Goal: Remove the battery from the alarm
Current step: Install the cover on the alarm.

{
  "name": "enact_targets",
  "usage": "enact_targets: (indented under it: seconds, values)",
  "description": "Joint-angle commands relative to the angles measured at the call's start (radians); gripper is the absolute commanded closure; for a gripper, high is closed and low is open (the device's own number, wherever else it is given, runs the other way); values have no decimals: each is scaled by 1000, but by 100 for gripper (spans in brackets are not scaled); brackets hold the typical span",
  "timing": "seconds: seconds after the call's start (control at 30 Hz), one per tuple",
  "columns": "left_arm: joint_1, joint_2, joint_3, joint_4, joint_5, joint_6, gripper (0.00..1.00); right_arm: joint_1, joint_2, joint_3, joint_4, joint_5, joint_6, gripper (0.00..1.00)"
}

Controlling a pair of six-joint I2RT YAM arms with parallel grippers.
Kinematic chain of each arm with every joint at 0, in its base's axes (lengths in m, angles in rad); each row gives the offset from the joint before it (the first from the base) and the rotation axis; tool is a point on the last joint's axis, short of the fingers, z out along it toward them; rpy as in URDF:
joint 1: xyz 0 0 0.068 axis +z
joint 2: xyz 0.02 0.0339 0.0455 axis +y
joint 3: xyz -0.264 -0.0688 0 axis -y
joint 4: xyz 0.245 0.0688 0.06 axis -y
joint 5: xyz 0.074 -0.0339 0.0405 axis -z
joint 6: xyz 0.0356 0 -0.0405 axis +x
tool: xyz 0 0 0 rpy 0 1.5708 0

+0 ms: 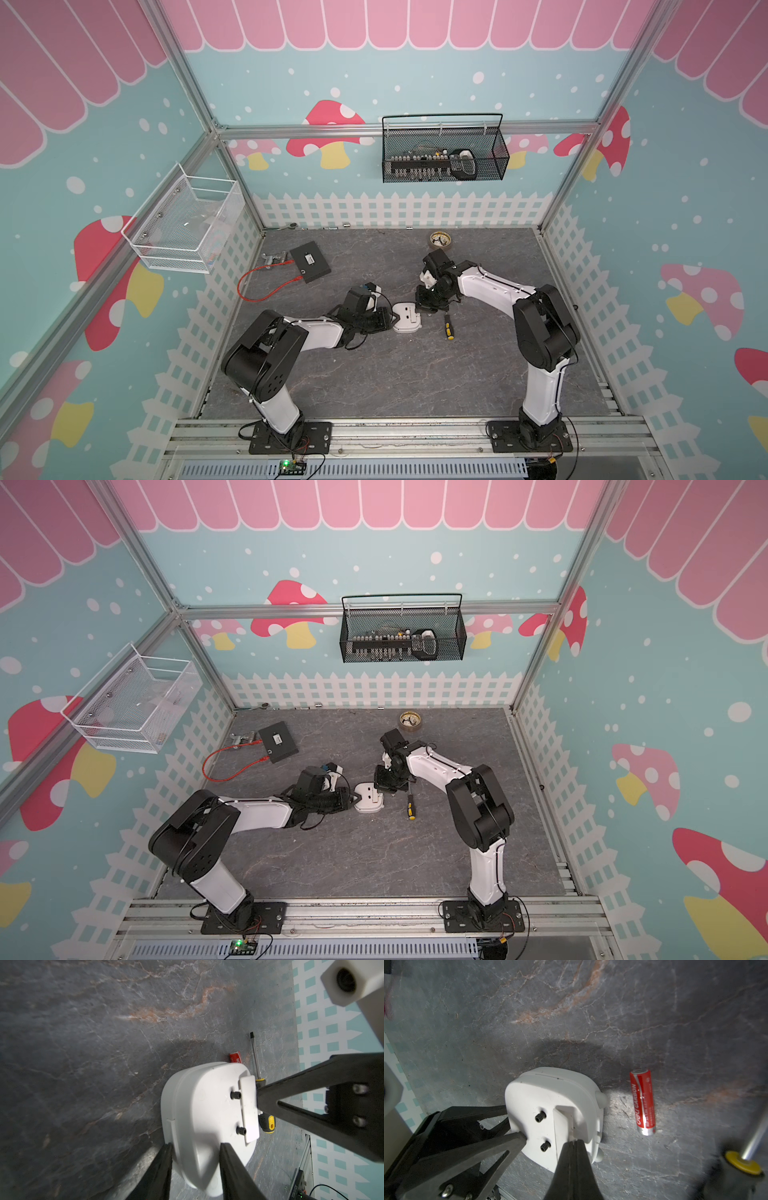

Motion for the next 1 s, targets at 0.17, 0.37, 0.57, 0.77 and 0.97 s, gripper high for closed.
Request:
enact_targets:
  seconds: [0.17,0.37,0.57,0.77,0.97]
  values:
    - [-9,2,-23,-14,0,-8,60,8,-18,-7,-28,19,-13,100]
    - [-10,4,-21,-15,-2,-9,60,10,-10,-5,-23,6,-12,100]
    - [-10,3,-23,-13,-2,-9,60,8,-2,-15,18,-49,-3,100]
    - [-10,-3,-28,-14,-4,-7,60,0,-3,-36,45,-97,10,100]
    - [-10,3,-25,-13,-2,-7,60,-15,-30,-72,57,-107,19,100]
